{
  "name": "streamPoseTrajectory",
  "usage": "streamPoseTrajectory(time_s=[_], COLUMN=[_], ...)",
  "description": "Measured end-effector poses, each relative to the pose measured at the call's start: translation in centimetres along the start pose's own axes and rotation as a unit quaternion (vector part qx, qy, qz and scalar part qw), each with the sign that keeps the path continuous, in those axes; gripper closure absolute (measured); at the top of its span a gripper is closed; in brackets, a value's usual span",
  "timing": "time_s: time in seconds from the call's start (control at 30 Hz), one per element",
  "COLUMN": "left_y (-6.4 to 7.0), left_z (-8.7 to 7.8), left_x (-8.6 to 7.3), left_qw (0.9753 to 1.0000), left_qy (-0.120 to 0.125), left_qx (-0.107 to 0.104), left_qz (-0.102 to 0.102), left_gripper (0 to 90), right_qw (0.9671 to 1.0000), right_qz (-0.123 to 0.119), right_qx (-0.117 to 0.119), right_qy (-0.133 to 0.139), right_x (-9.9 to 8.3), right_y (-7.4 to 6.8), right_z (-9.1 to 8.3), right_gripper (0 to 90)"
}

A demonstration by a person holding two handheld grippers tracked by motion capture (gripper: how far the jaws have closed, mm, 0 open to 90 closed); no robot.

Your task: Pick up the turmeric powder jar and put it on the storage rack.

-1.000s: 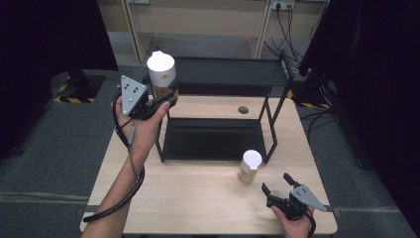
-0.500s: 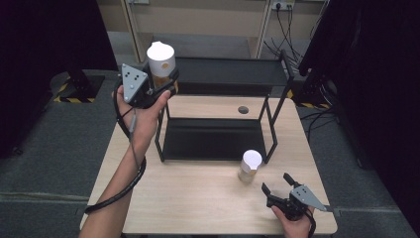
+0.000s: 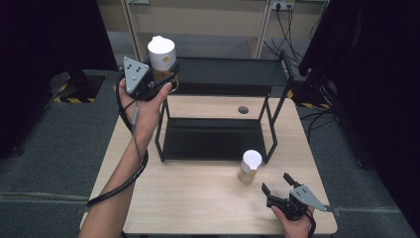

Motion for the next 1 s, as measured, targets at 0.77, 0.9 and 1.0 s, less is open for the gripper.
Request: streamPoseTrajectory(time_s=[0.77, 0.9, 1.0], left_y=[0.5, 0.6, 0.6], left_z=[2.5, 3.1, 3.6], left_x=[1.0, 1.2, 1.2], left_qw=[0.9999, 0.9998, 0.9998], left_qy=[-0.001, -0.005, -0.007], left_qx=[0.011, 0.015, 0.017], left_qz=[0.006, 0.009, 0.01], left_gripper=[30.6, 30.6, 30.6], right_qw=[1.0, 1.0, 1.0], right_qz=[0.0, -0.001, 0.0], right_qx=[0.002, 0.002, 0.003], right_qy=[0.0, -0.001, 0.0], right_x=[0.0, 0.0, 0.0], right_y=[0.1, 0.1, 0.1], right_z=[0.0, 0.0, 0.0], right_gripper=[7.5, 7.5, 7.5])
Point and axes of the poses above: each handheld gripper's, and its own axes: z roughly forward along the jaws, x roughly out of its top, y roughly to its right, the point moved 3 cm from there along z, roughly forward along the jaws, and after that the axes turned 11 degrees about x, right-handed, at the moved point
